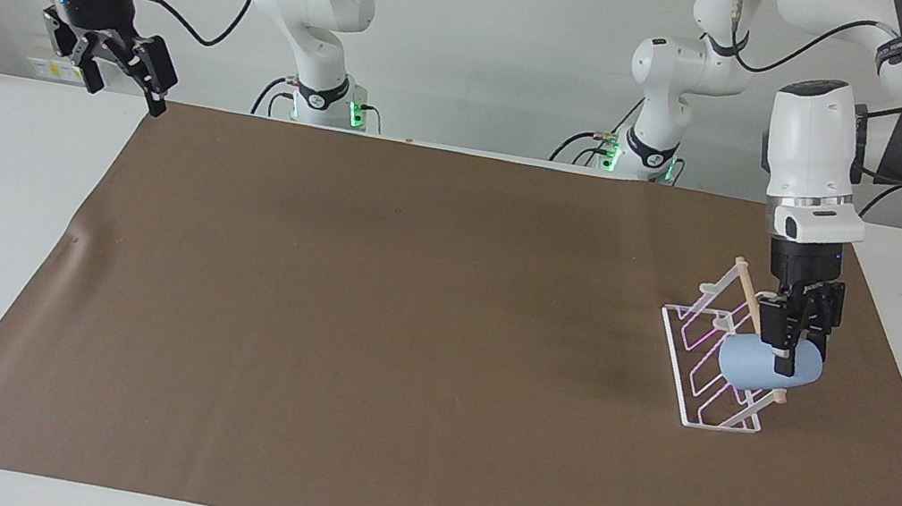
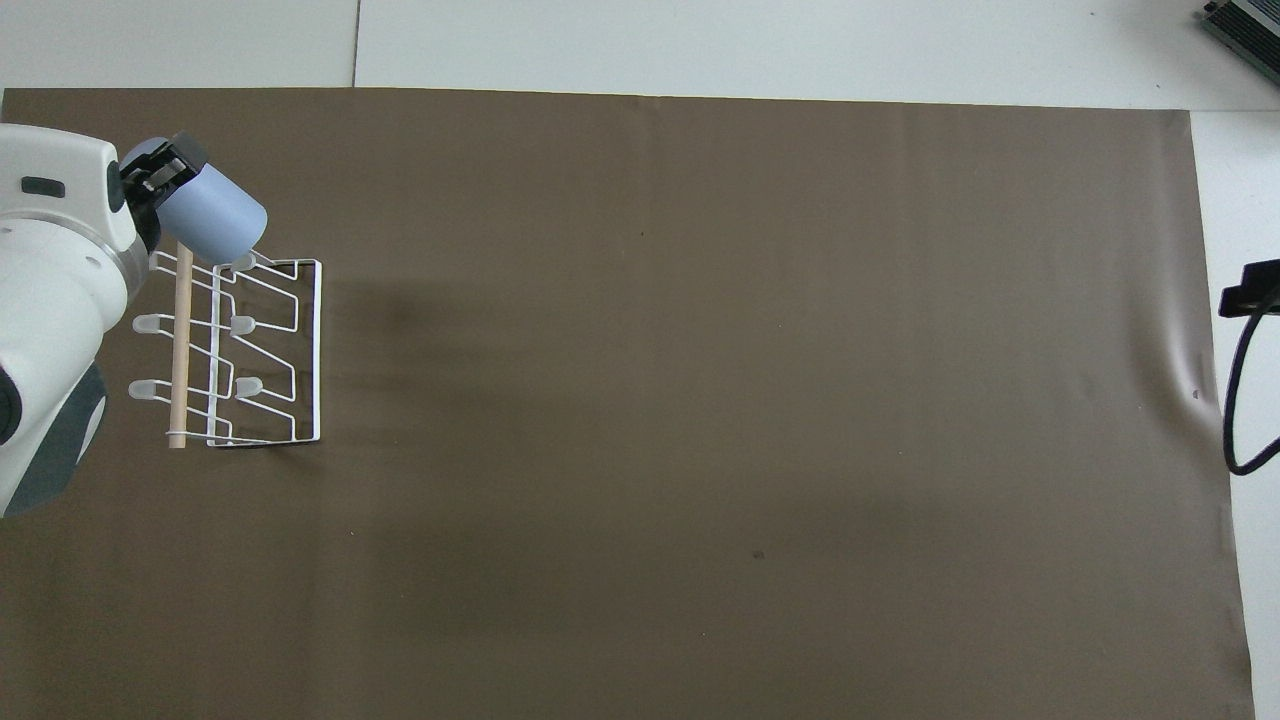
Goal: Hang cup on cup holder
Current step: 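Move the cup with the left gripper above the wire rack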
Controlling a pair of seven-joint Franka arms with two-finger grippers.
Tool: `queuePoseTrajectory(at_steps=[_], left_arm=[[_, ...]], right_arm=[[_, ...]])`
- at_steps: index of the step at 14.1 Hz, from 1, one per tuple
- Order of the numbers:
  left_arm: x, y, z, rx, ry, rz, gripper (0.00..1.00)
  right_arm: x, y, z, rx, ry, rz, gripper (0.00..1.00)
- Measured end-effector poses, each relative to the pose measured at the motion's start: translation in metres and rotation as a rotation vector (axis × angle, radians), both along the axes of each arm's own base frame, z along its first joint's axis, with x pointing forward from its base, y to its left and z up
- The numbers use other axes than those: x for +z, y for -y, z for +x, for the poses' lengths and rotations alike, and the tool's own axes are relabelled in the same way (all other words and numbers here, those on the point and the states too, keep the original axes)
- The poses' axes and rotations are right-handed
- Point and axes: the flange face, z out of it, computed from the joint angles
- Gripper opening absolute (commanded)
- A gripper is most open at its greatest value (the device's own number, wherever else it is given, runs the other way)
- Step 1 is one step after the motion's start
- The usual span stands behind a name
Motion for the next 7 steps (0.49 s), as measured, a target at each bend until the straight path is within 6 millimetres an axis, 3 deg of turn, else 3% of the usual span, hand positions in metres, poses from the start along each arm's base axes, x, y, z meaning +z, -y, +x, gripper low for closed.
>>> queuePoseTrajectory(at_steps=[7], left_arm=[[-0.0047, -0.0052, 0.0040, -0.008, -0.002, 0.031, 0.00]], right_arm=[[0.0000, -0.0001, 0.0000, 0.000, 0.000, 0.000, 1.00]])
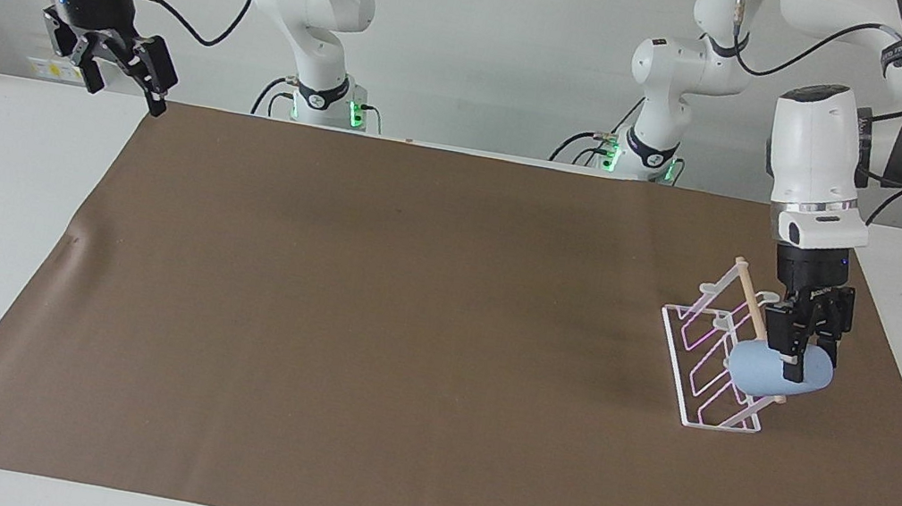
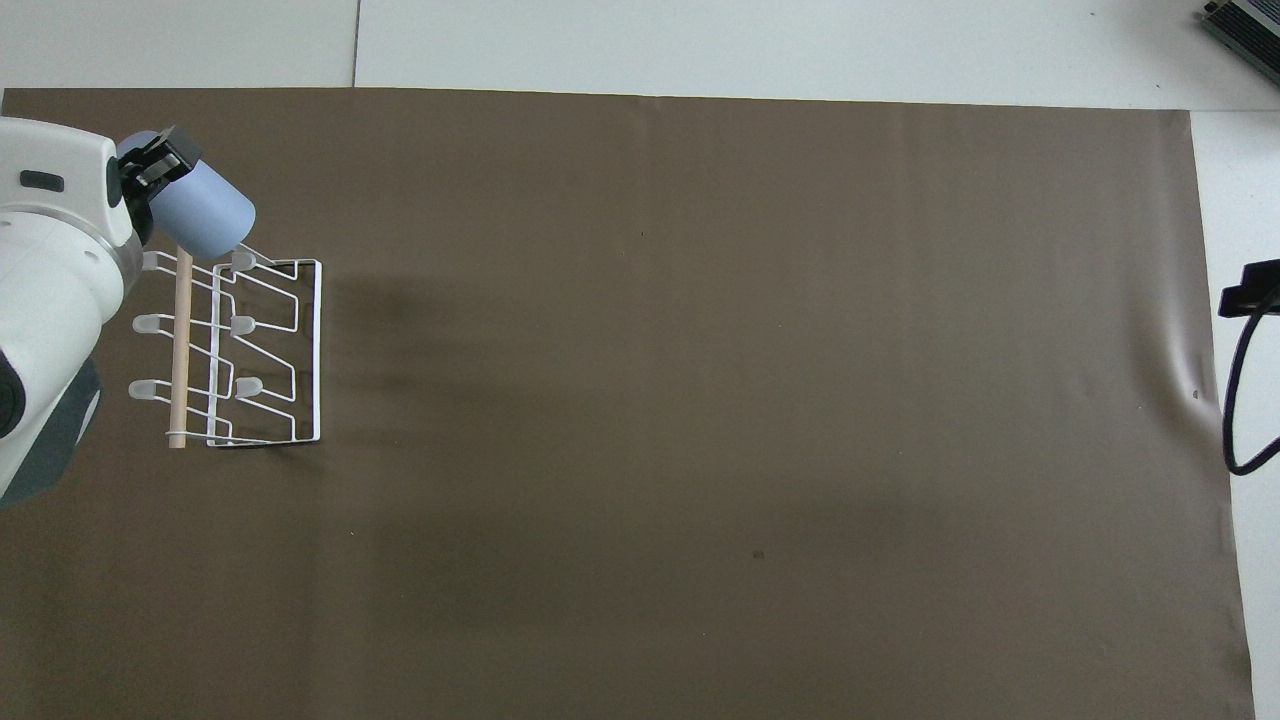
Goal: Hang cup on cup holder
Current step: 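Move the cup with the left gripper above the wire rack, then lower the cup onto the rack hook with the left gripper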
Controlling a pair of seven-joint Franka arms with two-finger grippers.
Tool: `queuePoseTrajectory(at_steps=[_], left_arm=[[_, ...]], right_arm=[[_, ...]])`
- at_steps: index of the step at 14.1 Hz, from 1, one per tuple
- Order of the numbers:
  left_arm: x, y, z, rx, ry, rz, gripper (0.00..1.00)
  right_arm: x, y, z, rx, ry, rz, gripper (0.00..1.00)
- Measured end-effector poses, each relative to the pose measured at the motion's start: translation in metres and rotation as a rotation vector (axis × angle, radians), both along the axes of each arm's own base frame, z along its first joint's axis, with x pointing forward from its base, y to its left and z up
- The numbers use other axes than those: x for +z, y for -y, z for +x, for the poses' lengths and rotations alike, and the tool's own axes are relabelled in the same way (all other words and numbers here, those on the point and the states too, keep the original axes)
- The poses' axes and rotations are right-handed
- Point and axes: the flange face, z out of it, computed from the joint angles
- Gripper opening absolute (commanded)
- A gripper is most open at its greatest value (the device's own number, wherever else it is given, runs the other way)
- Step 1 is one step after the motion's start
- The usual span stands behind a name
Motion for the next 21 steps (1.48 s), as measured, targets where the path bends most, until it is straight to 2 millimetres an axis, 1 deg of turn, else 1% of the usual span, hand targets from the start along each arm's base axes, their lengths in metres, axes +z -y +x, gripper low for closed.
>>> queuePoseTrajectory(at_steps=[12, 15, 19, 21], left_arm=[[-0.024, 0.006, 0.005, -0.028, -0.036, 0.034, 0.00], [-0.039, 0.007, 0.004, -0.032, -0.064, 0.036, 0.00], [-0.062, 0.009, -0.004, -0.037, -0.110, 0.039, 0.00], [-0.067, 0.009, -0.006, -0.039, -0.120, 0.039, 0.00]], right_arm=[[-0.002, -0.001, 0.000, 0.001, -0.004, 0.000, 1.00], [-0.002, -0.001, 0.000, 0.001, -0.004, 0.000, 1.00], [-0.002, -0.001, 0.000, 0.001, -0.004, 0.000, 1.00], [-0.002, -0.001, 0.000, 0.001, -0.005, 0.001, 1.00]])
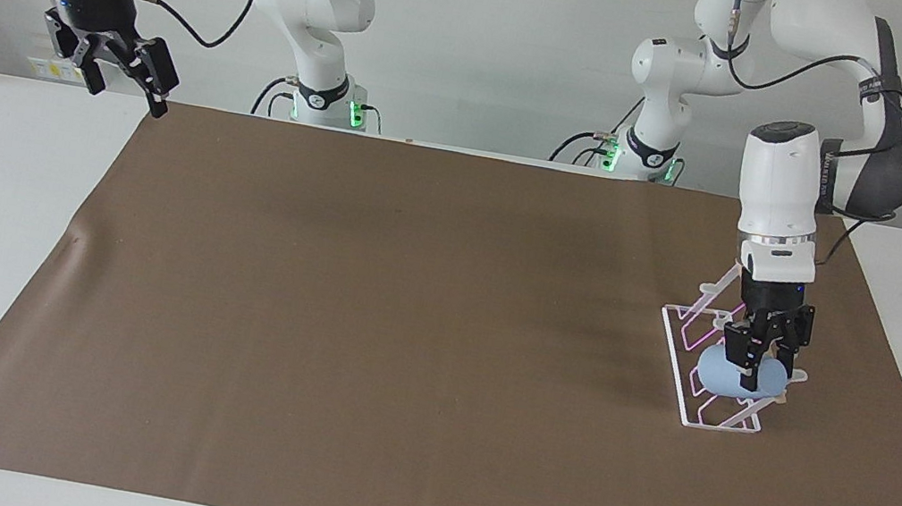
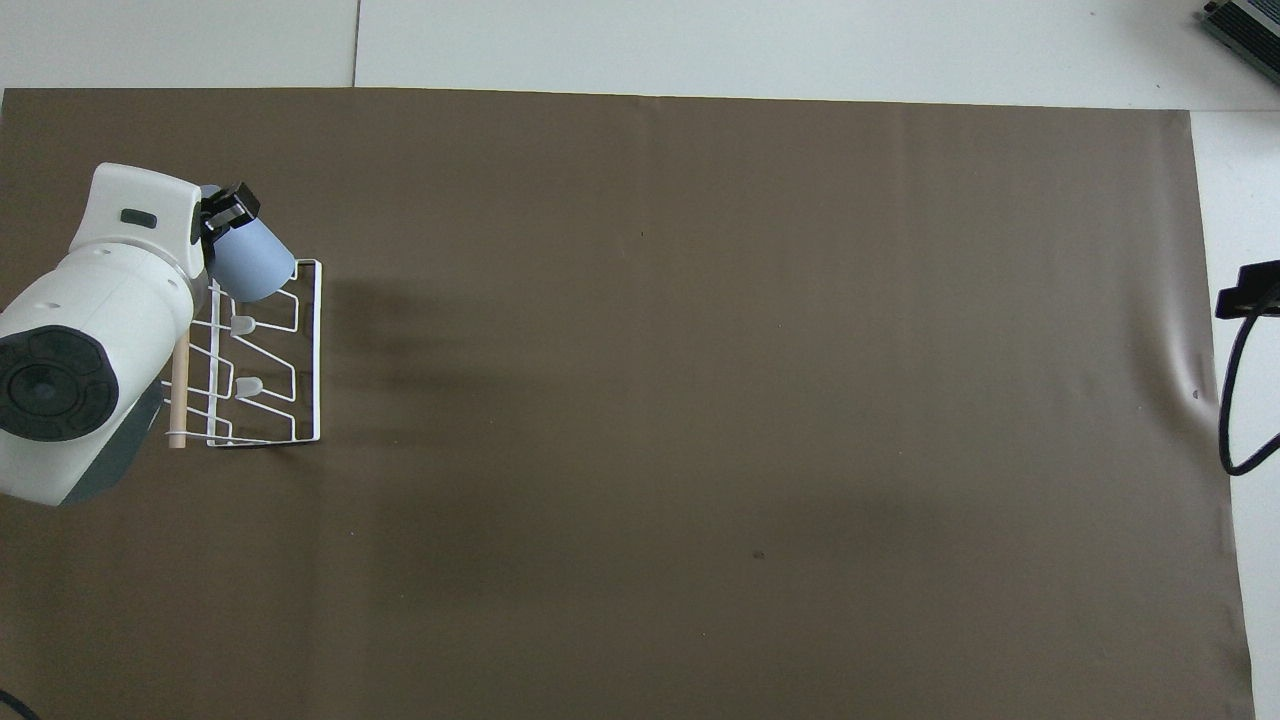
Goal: Hang cup on cup holder
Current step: 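Lower the cup onto the rack hook with the left gripper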
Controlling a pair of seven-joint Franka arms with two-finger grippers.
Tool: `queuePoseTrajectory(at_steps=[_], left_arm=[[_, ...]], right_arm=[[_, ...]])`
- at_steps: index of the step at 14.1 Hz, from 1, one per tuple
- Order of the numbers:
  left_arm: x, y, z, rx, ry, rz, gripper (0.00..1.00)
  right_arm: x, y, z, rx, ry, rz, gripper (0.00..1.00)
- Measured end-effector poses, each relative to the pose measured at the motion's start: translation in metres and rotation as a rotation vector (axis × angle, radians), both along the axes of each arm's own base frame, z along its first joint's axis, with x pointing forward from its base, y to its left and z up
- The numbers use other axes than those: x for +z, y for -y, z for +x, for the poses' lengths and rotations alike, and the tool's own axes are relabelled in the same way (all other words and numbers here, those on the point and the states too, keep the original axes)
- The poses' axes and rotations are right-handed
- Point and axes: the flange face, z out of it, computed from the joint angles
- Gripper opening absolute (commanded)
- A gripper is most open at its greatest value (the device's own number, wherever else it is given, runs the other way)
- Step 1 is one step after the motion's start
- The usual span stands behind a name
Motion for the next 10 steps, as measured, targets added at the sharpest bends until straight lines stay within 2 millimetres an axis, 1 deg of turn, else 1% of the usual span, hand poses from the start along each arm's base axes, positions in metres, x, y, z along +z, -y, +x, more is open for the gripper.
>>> queuePoseTrajectory(at_steps=[5, 7, 9, 10], left_arm=[[-0.0051, 0.0004, -0.0027, -0.002, -0.011, 0.003, 0.00], [-0.0050, 0.0005, -0.0036, -0.003, -0.011, 0.003, 0.13], [-0.0050, 0.0005, -0.0039, -0.004, -0.011, 0.004, 0.47], [-0.0049, 0.0006, -0.0039, -0.004, -0.011, 0.004, 0.51]], right_arm=[[-0.0004, 0.0000, 0.0000, 0.000, -0.001, 0.000, 1.00], [-0.0010, 0.0000, 0.0000, 0.000, -0.002, 0.000, 1.00], [-0.0014, 0.0000, 0.0000, 0.000, -0.003, 0.000, 1.00], [-0.0016, 0.0000, 0.0000, 0.000, -0.003, 0.000, 1.00]])
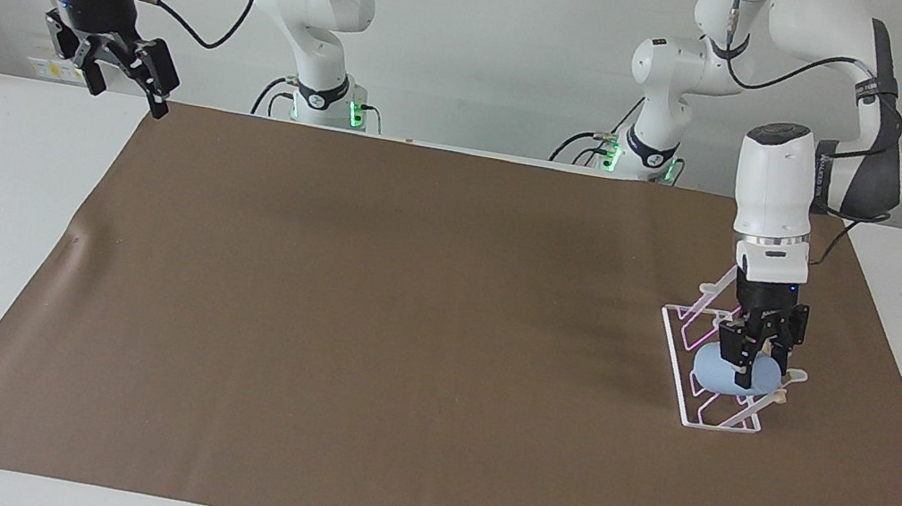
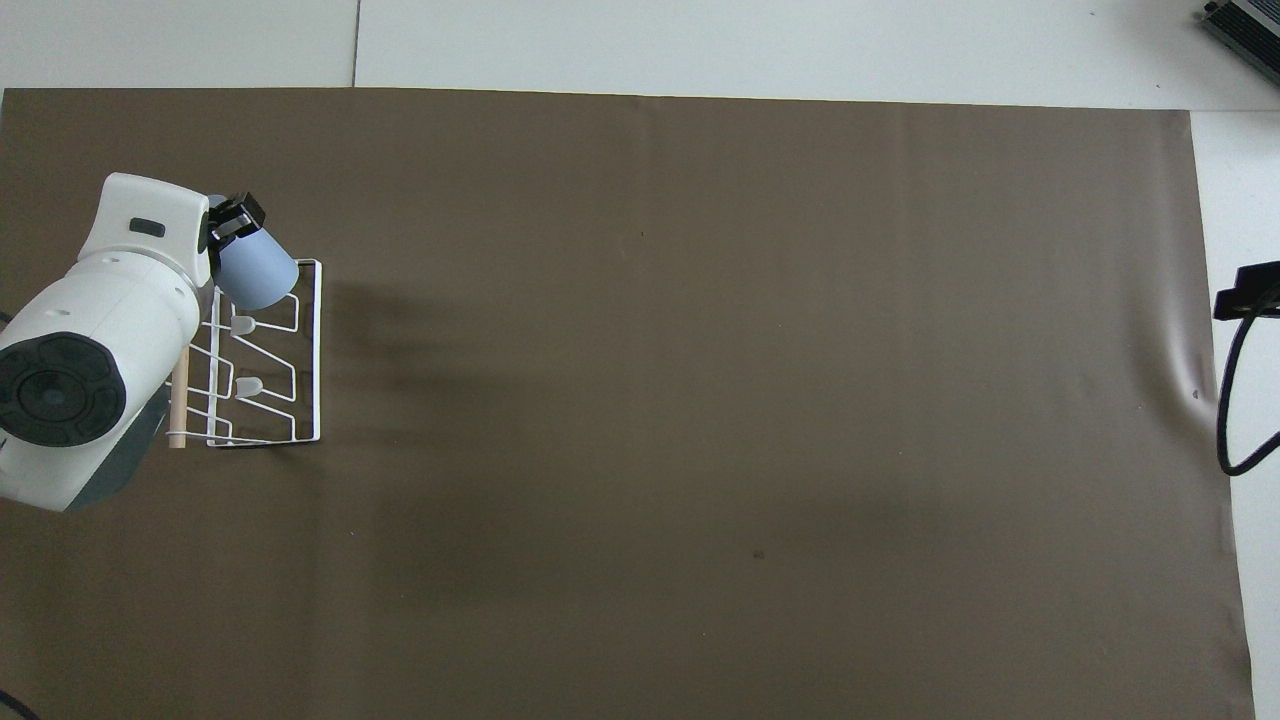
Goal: Hang cup on cup holder
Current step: 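Lower the cup onto the rack hook with the left gripper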
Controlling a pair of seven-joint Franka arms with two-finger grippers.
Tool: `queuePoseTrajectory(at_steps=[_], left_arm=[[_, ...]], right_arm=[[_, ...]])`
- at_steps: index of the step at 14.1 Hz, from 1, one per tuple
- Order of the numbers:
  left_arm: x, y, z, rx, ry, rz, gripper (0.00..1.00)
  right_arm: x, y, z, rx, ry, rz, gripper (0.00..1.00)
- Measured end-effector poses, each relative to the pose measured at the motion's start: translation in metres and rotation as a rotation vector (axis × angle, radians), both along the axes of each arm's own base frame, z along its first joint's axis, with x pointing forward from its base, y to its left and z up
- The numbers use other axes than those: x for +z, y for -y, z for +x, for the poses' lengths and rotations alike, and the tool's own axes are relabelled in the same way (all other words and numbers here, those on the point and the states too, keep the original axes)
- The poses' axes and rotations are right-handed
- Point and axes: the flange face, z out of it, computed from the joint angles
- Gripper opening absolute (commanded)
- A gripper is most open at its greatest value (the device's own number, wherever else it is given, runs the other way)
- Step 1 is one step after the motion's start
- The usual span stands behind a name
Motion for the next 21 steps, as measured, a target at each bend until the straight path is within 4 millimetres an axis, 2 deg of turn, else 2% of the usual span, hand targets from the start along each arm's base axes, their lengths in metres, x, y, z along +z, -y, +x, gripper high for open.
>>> queuePoseTrajectory(at_steps=[1, 3, 4, 5, 11, 16, 18, 21], left_arm=[[0.000, 0.000, 0.000, 0.000, 0.000, 0.000, 0.62], [0.001, 0.000, 0.000, -0.001, 0.002, 0.000, 0.78], [0.002, 0.000, 0.000, -0.001, 0.003, 0.000, 0.94], [0.003, 0.000, -0.001, -0.001, 0.005, 0.001, 0.97], [0.006, 0.000, 0.000, -0.001, 0.012, 0.001, 0.98], [0.033, -0.002, 0.002, 0.009, 0.053, 0.006, 1.00], [0.039, -0.004, -0.001, 0.026, 0.044, 0.019, 1.00], [0.043, -0.004, -0.003, 0.014, 0.036, 0.042, 1.00]], right_arm=[[0.000, 0.000, 0.000, 0.000, 0.000, 0.000, 1.00], [0.000, 0.000, 0.000, 0.000, 0.000, 0.000, 1.00], [0.000, 0.000, 0.000, 0.000, 0.000, 0.000, 1.00], [0.000, 0.000, 0.000, 0.000, -0.001, 0.000, 1.00], [-0.001, 0.000, 0.000, 0.000, -0.002, 0.000, 1.00], [-0.001, -0.001, 0.000, 0.003, -0.003, 0.000, 1.00], [-0.005, -0.007, -0.002, 0.018, -0.037, 0.003, 1.00], [-0.013, -0.028, -0.005, 0.063, -0.088, 0.006, 1.00]])
